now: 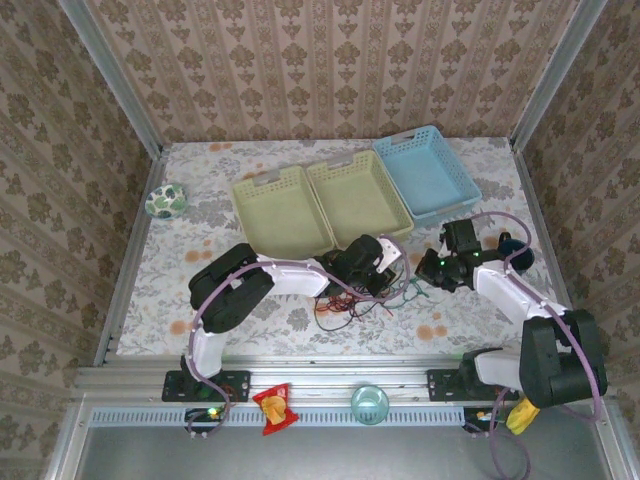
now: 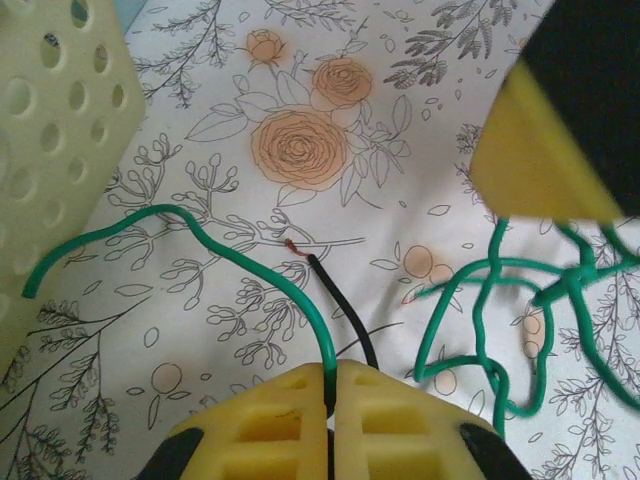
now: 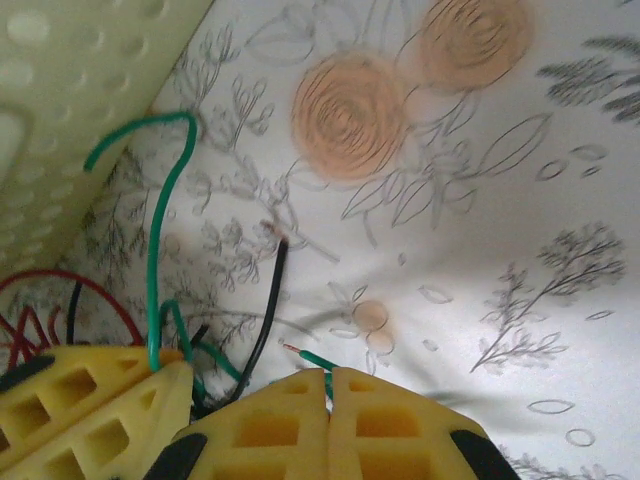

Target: Untangle the cables

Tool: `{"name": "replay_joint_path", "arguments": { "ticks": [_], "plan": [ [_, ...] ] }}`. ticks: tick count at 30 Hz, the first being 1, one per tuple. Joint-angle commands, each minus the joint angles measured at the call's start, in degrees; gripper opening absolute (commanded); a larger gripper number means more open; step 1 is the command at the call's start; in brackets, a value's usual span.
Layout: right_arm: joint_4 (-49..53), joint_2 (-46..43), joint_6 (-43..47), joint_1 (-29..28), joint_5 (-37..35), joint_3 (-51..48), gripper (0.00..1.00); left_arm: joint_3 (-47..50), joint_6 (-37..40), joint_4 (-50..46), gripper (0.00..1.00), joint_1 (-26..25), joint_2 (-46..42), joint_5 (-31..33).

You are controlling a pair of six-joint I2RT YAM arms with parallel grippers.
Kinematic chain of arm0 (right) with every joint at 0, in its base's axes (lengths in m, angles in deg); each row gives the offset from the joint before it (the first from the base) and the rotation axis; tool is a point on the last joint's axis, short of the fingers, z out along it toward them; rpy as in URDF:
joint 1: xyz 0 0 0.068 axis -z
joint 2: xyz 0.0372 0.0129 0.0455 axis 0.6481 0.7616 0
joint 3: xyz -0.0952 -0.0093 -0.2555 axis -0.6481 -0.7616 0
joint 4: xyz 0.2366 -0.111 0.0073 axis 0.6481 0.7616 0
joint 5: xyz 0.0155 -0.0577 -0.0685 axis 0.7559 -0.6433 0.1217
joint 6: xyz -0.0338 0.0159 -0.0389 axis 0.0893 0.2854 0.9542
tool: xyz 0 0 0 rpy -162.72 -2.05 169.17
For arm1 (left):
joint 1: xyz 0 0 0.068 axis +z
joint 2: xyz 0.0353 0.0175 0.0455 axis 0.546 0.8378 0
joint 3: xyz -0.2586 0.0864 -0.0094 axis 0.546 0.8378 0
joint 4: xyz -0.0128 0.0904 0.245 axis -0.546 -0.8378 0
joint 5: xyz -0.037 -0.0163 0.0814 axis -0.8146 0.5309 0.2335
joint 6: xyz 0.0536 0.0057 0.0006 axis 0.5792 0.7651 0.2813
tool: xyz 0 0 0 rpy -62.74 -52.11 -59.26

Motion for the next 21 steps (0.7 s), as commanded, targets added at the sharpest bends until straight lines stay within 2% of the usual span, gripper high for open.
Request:
{"name": "replay_joint_path", "arguments": {
  "ticks": [1, 7, 12, 17, 21],
  "plan": [
    [-0.74, -1.97, -2.25, 3.88, 0.97, 2.45, 0.00, 1.98, -0.39, -7.00, 0.00, 0.28, -1.20, 3.10],
    [-4.01, -6.46, -9.76, 13.19, 0.35, 2.63, 0.00, 5.42, -0.26, -9.16, 0.00, 0.46, -1.88, 6.05],
    [-8.76, -8.17, -18.36, 19.94, 1.96, 0.96, 0.00, 9.75, -1.85, -7.79, 0.00, 0.51, -3.24, 5.91],
    [-11.67, -6.32, -20.53, 20.67, 5.79, 0.31, 0.00, 11.37, -1.99, -7.39, 0.00, 0.64, -4.46, 7.39],
    [-9.80, -7.39, -18.07, 19.79, 4.89, -0.20, 0.00, 12.89, -1.41, -4.07, 0.00, 1.00, -7.91, 7.69]
  ]
}}
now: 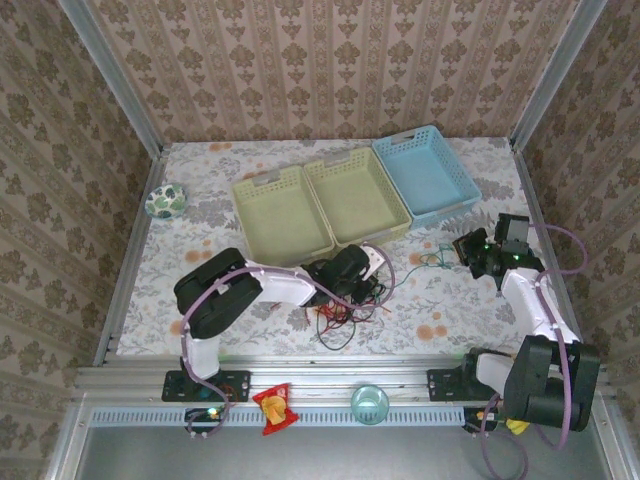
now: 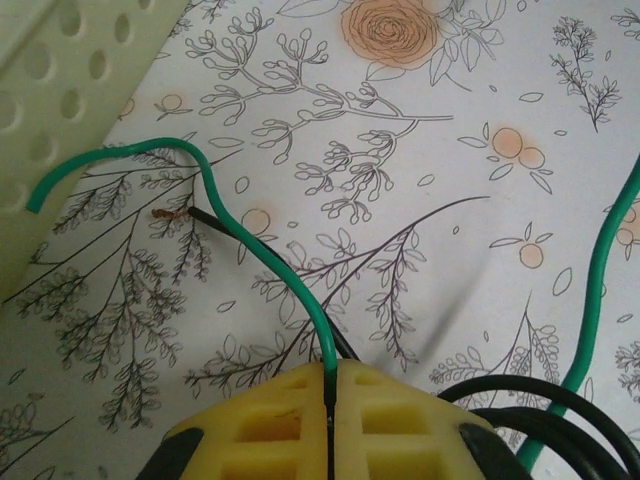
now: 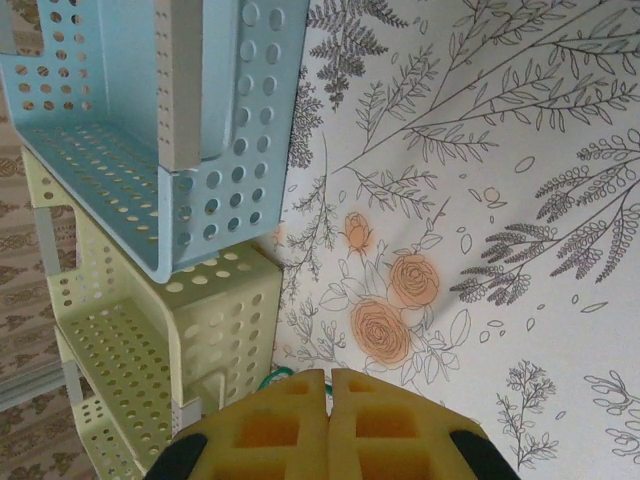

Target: Untangle the cables

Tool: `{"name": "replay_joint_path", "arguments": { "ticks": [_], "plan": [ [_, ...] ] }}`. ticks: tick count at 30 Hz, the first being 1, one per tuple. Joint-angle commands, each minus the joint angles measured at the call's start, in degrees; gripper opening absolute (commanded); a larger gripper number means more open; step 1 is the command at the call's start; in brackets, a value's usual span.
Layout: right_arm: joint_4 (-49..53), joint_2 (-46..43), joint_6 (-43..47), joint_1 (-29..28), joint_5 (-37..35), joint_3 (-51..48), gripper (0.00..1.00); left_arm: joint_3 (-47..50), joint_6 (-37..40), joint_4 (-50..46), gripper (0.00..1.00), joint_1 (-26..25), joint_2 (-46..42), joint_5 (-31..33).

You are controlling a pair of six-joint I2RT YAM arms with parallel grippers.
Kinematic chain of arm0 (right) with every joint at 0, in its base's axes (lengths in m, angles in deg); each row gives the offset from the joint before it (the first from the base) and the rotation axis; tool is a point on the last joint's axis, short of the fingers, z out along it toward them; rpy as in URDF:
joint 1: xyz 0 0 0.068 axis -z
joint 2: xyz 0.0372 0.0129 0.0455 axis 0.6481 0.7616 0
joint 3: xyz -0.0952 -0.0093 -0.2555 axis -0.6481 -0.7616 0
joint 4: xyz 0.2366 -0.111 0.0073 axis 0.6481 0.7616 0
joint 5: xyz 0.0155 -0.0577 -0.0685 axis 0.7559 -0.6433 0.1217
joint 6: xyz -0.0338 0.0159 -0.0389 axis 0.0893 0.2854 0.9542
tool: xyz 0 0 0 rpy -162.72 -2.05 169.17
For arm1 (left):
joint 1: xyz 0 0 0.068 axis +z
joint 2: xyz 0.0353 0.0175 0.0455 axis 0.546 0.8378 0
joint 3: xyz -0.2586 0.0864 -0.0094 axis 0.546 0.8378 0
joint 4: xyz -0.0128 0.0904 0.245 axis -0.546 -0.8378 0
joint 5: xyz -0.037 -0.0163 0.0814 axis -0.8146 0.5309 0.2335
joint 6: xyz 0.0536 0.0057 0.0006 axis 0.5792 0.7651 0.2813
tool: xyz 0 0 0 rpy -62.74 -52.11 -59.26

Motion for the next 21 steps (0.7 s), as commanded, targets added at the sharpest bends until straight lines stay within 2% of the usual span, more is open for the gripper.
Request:
{"name": "replay_joint_path", "arguments": {
  "ticks": [1, 2, 3, 5, 6, 10, 12, 15, 18, 21],
  "plan": [
    [-2.59, -0.89, 0.64, -0.25, -1.59, -0.64, 0.00, 3.41, 0.40, -3.89, 0.00, 1.01, -3.52, 1.65],
    [-1.77, -1.13, 1.47, -0.88, -1.85, -0.80, 0.00, 3.39, 1.04, -2.83, 0.08, 1.08, -4.78, 1.59],
    [-1.31, -1.26, 1.84, -1.43, -1.89, -1.05, 0.00, 2.99, 1.94, -2.47, 0.23, 1.20, -5.85, 1.41],
    [-1.39, -1.58, 2.12, -2.70, -1.81, -2.08, 0.00, 1.17, 4.65, -3.10, 0.40, 1.29, -7.95, 1.54],
    [-1.63, -1.70, 1.95, -3.14, -1.59, -2.55, 0.00, 0.05, 5.94, -3.74, 0.52, 1.37, -8.65, 1.99],
    [-2.36, -1.97, 1.41, -4.00, -1.61, -3.90, 0.00, -4.07, 10.66, -5.21, 0.78, 1.46, -11.38, 3.27],
    [-2.47, -1.82, 1.30, -4.02, -1.37, -3.83, 0.00, -5.86, 12.35, -5.42, 0.82, 1.47, -12.00, 1.19],
    [-2.15, -1.36, 1.76, -4.11, -0.64, -3.12, 0.00, -10.17, 14.13, -6.77, 0.83, 0.95, -10.79, -5.88],
    [-1.31, -1.10, 1.98, -4.02, -0.82, -2.20, 0.00, -15.36, 14.45, -8.53, 0.82, 0.13, -6.26, -14.11],
    [-0.73, -0.70, 1.28, -3.95, -0.98, -1.25, 0.00, -20.33, 15.26, -10.78, 0.80, -0.99, 0.05, -17.13]
  ]
}}
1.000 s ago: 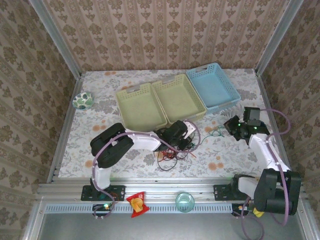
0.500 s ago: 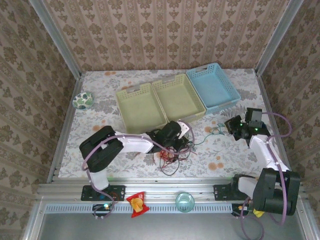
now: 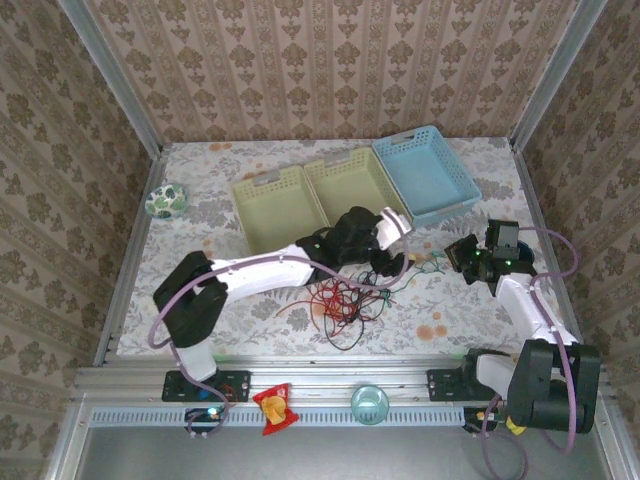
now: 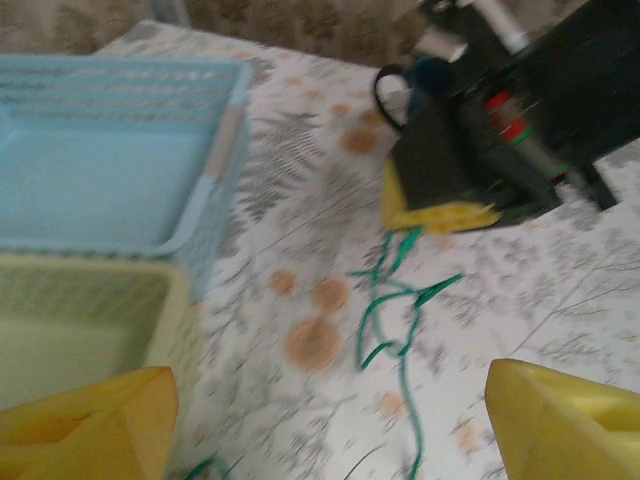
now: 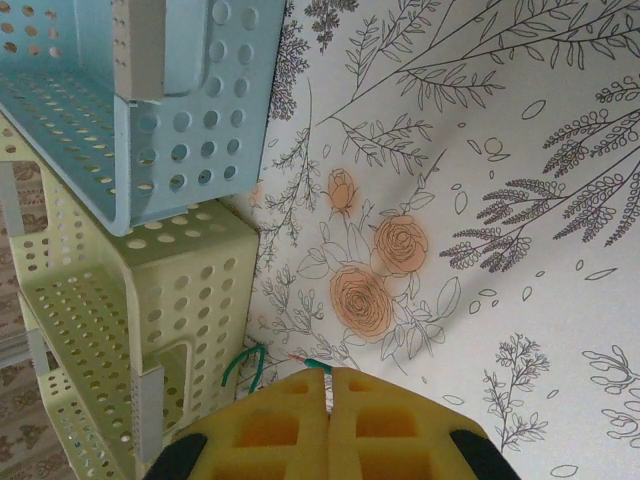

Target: Untangle the cables

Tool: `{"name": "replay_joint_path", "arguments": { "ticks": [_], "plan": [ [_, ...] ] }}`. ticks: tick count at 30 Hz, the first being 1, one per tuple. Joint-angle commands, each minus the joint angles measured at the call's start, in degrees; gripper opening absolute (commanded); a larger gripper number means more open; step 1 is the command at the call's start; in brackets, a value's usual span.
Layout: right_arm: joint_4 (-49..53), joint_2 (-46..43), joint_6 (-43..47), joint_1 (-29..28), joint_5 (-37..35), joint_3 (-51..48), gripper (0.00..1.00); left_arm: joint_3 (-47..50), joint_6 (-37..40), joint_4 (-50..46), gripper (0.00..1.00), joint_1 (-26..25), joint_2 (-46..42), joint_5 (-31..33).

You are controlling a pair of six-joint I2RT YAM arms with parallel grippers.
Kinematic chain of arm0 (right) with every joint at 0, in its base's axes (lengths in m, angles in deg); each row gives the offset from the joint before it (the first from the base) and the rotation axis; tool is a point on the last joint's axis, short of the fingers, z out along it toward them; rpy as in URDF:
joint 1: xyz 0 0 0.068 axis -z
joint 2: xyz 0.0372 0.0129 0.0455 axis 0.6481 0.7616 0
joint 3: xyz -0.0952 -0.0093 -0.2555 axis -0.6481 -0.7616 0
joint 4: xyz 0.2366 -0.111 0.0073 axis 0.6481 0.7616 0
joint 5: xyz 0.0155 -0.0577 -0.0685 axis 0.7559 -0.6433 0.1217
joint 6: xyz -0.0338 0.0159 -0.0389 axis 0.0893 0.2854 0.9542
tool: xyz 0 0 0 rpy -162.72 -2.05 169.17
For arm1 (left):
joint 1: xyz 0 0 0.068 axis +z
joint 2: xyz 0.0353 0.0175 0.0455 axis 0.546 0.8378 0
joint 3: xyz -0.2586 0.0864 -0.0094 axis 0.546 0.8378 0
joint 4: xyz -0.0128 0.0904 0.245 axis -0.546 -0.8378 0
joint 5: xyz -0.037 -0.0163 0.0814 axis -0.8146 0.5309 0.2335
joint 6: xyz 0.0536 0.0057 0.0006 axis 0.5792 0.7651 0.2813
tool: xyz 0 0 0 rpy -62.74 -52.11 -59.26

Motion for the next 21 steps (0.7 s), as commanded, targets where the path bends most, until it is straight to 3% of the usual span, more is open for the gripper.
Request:
{"name": "replay_joint_path", "arguments": {
  "ticks": [1, 12, 17, 19, 21],
  "plan": [
    [0.82, 0.39, -0.04, -0.18, -0.34, 2.20, 0.00, -3.98, 2.91, -4.73, 0.79, -1.49, 7.08, -7.45],
    [-0.55, 1.36, -3.54, 0.22, 2.74, 3.91, 0.00, -7.98, 1.10, -3.95, 0.62, -1.52, 16.70, -9.50],
    [0.26, 0.77, -3.86, 0.26, 3.74, 3.58, 0.00, -7.78, -2.30, 2.61, 0.43, -0.11, 19.15, -8.06],
    [0.69, 0.31, -3.85, 0.26, 3.61, 3.10, 0.00, -7.82, -3.81, 4.50, 0.34, 0.66, 19.82, -8.50],
    [0.73, -0.12, -4.20, 0.26, 3.39, 2.59, 0.00, -8.61, -4.45, 4.54, 0.18, 1.19, 20.59, -9.88]
  ]
}}
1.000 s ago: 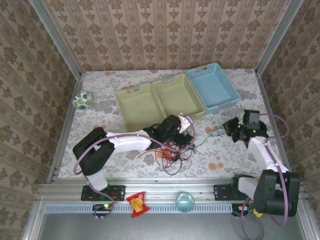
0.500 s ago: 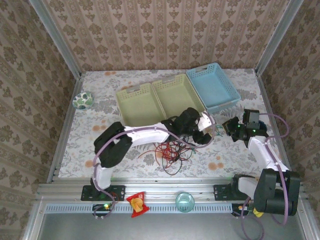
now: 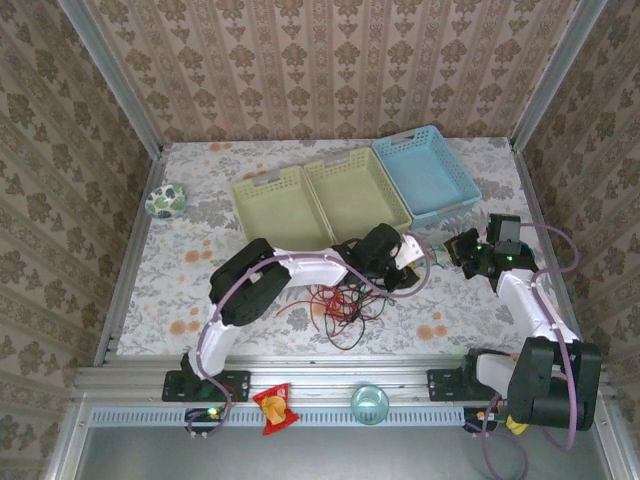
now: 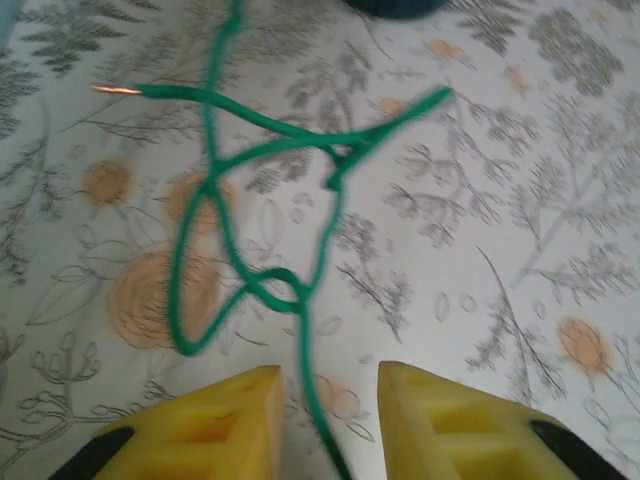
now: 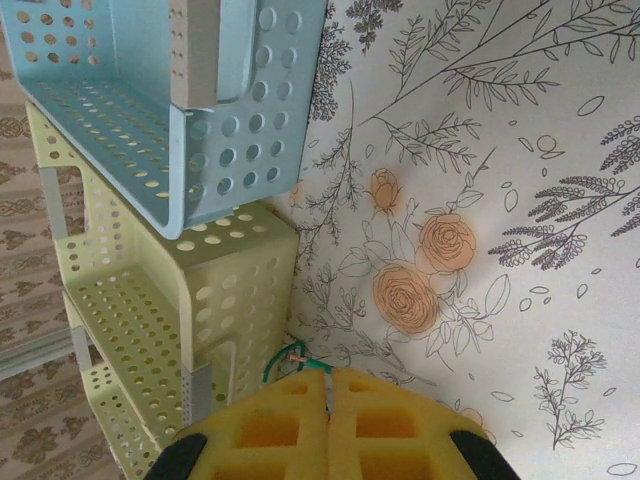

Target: Untangle the cables

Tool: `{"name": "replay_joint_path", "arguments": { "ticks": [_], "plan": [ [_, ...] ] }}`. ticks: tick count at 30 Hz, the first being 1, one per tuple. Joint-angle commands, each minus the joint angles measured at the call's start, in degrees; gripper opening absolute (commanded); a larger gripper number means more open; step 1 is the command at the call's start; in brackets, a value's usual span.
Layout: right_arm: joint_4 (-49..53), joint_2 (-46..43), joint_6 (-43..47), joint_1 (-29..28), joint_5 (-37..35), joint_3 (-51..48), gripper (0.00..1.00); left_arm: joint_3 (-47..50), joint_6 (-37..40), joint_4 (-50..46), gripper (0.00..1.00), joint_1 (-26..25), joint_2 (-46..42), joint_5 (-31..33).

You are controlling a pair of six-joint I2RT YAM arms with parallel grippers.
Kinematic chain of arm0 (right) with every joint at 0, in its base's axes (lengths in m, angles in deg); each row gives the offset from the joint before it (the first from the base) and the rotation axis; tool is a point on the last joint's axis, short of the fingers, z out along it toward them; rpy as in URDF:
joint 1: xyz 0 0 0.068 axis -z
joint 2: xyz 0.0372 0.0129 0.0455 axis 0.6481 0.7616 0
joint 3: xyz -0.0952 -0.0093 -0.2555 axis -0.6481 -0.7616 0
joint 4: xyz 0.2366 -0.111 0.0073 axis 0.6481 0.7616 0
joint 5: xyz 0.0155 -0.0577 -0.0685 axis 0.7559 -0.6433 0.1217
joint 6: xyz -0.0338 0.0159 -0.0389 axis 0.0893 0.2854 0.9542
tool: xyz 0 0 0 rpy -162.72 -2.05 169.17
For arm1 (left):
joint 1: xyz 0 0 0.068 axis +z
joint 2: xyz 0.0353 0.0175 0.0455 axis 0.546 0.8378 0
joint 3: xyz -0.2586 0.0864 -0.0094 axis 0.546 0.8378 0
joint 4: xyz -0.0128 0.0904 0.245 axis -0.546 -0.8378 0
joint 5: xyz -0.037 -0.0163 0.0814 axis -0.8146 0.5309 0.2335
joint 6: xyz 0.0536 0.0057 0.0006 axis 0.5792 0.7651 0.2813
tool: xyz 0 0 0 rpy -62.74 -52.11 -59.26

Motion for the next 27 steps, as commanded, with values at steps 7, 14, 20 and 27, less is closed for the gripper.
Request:
{"name": "replay_joint_path", "arguments": {
  "ticks": [7, 14, 20, 27],
  "plan": [
    [1.84, -0.58, -1.24, 0.20, -2.74, -0.74, 0.00, 1.80, -4.83, 6.30, 0.00, 1.36, -3.95, -2.45],
    [-1.27, 1.74, -2.36, -1.68, -4.85, -3.88, 0.00, 3.40, -8.50, 12.90, 0.00, 1.40, -11.33, -8.83],
    [-3.66, 3.25, -4.24, -2.79, -6.61, -5.45, 0.00, 8.82, -12.76, 23.90, 0.00, 2.81, -15.88, -15.73],
    [0.24, 3.61, -3.58, -1.46, -13.46, -6.43, 0.00, 21.33, -22.84, 40.98, 0.00, 7.51, -22.04, -13.09]
  ]
}}
